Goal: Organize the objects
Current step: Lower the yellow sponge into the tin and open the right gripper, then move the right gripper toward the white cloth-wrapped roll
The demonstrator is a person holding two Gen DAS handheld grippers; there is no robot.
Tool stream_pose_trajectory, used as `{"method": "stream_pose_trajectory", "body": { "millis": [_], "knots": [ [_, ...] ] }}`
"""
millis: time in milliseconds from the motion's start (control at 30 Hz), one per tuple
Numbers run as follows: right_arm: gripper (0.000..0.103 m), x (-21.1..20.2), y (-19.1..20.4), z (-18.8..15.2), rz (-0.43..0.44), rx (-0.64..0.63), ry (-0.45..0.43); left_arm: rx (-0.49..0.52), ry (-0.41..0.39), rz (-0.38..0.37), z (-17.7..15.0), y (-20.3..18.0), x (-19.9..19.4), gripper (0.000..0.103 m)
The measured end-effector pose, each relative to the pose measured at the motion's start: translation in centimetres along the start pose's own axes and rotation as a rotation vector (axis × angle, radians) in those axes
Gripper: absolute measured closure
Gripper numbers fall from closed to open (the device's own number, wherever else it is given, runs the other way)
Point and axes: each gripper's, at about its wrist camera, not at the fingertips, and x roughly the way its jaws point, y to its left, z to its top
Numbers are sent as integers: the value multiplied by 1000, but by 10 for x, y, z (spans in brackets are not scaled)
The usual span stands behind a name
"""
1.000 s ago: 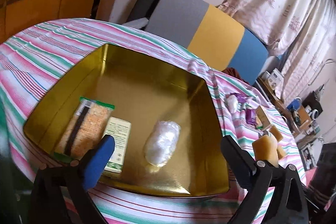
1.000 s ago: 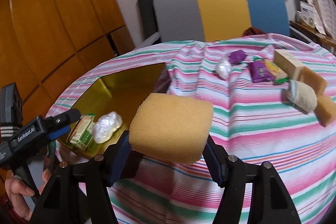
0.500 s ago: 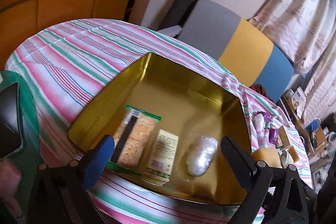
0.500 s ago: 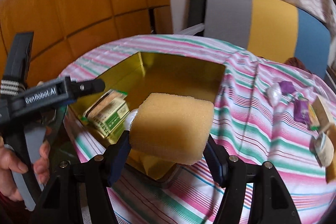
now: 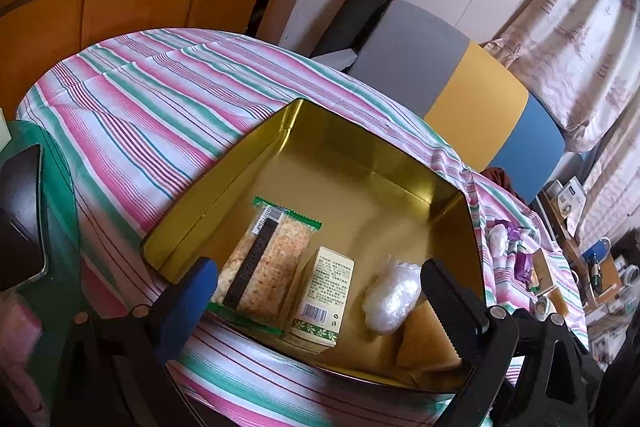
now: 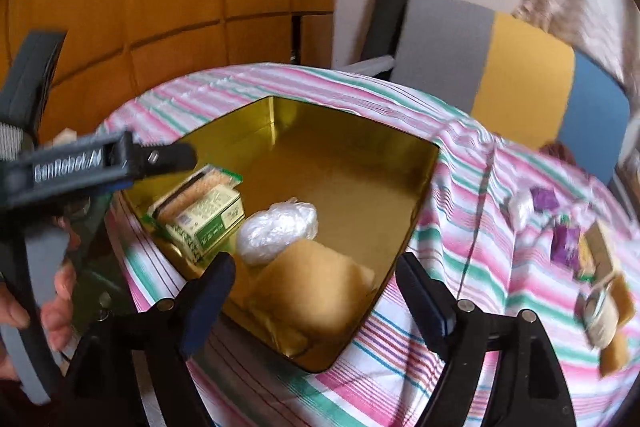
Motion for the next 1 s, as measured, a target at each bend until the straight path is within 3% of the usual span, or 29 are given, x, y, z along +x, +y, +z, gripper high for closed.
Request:
{"method": "stream_pose_trajectory", "body": {
  "millis": [567,1000],
  "knots": [
    [19,-13,-44,-15,-4,228,-17,92,36,-51,-15,-28,3,1],
    [19,-21,-106,-47,-42,481,-9,216,63,-104,-30,-65,1,1]
  ]
}}
